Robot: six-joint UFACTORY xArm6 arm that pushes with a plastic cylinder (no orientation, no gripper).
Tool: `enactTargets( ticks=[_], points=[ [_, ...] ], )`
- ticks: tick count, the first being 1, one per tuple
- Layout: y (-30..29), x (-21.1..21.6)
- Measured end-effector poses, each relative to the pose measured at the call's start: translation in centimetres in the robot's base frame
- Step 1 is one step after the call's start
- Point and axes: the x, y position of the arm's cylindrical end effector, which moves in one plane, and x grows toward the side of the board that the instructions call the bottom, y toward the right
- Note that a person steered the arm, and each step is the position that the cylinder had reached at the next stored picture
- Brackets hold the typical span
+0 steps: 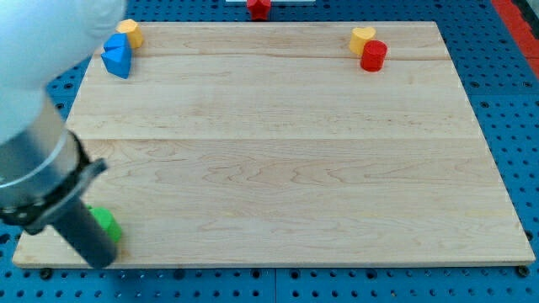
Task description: Push the green star towards the line of blocks
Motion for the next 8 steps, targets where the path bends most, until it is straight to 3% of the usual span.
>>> enactTargets(
  ticks=[4, 5, 6, 8],
  points=[
    [-4.2, -8.4],
    [-4.2, -8.7],
    [-3.9, -5.7],
    [-9.9, -4.2]
  ],
)
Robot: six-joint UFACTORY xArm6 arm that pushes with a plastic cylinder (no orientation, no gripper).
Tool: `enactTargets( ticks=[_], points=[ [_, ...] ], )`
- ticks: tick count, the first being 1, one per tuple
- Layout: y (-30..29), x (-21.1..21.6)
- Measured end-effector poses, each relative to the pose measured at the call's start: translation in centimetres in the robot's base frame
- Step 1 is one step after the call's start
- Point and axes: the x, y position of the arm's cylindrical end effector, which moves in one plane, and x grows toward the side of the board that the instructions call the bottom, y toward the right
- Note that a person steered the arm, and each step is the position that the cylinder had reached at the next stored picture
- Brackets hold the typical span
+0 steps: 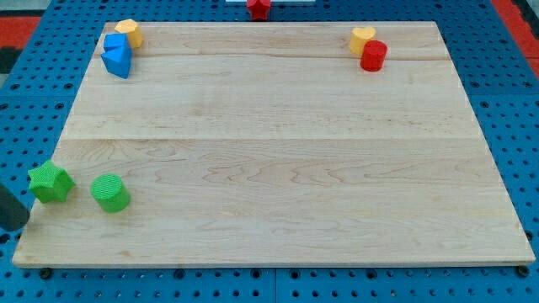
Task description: Push the green star towards the line of blocks
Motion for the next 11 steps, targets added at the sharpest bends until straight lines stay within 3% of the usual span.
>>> enactTargets(
  ticks=[4, 6, 8, 11],
  points=[
    [-0.2, -4.7],
    [2.8, -4.7],
    [3.4, -1.0],
    [4.4, -6.3]
  ],
)
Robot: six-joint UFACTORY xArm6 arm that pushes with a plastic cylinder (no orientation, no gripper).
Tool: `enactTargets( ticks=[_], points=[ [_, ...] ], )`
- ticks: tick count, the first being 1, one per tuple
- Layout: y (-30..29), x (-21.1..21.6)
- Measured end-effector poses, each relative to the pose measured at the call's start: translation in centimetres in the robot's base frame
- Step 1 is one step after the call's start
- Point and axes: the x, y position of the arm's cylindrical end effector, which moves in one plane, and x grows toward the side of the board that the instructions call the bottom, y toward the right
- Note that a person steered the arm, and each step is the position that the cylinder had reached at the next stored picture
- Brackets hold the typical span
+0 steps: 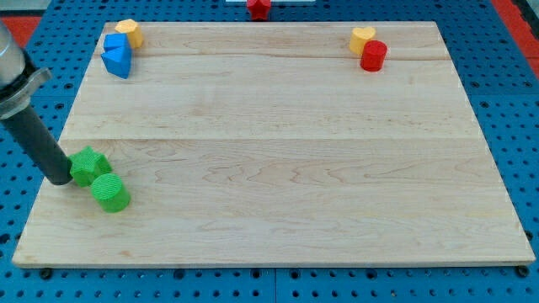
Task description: Push the green star towards the line of blocks
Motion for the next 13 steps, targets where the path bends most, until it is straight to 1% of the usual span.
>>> enactTargets(
  ticks=[1, 2, 3, 5, 6, 7, 8, 9, 10, 11, 12, 13],
  points=[
    [1.6, 2.5],
    [2.5, 3.5],
    [3.3, 1.5],
    [3.6, -6.9],
    [1.3, -9.9],
    [0.7, -10.8],
    [0.2, -8.8],
    [1.4, -8.2],
    [4.5, -9.2],
    [5.4, -10.5],
    [4.2, -12.8],
    [2.7, -14.3]
  ],
)
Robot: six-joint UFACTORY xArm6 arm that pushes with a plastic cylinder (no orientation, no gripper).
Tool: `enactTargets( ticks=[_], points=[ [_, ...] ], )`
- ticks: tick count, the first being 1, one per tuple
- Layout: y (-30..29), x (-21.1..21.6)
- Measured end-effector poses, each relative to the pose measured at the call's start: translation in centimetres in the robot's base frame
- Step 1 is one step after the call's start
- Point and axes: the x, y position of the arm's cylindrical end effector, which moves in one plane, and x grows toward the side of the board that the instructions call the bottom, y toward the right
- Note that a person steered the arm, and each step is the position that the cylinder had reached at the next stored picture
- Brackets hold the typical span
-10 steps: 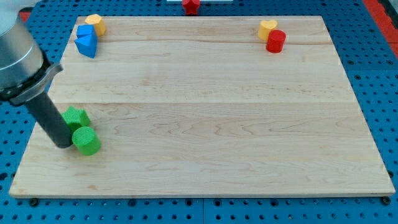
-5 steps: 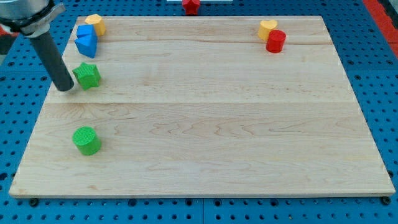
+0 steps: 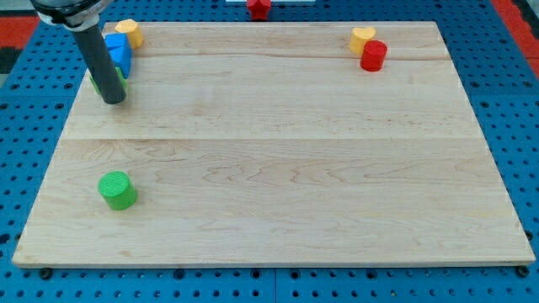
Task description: Push the green star towards the line of blocks
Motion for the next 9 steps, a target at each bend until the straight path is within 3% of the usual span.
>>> enactTargets(
  ticks=[5, 7, 8, 9],
  points=[
    [1.3, -1.7],
    [1.0, 4.4],
    [2.4, 4.7],
    [4.6, 9.3]
  ],
)
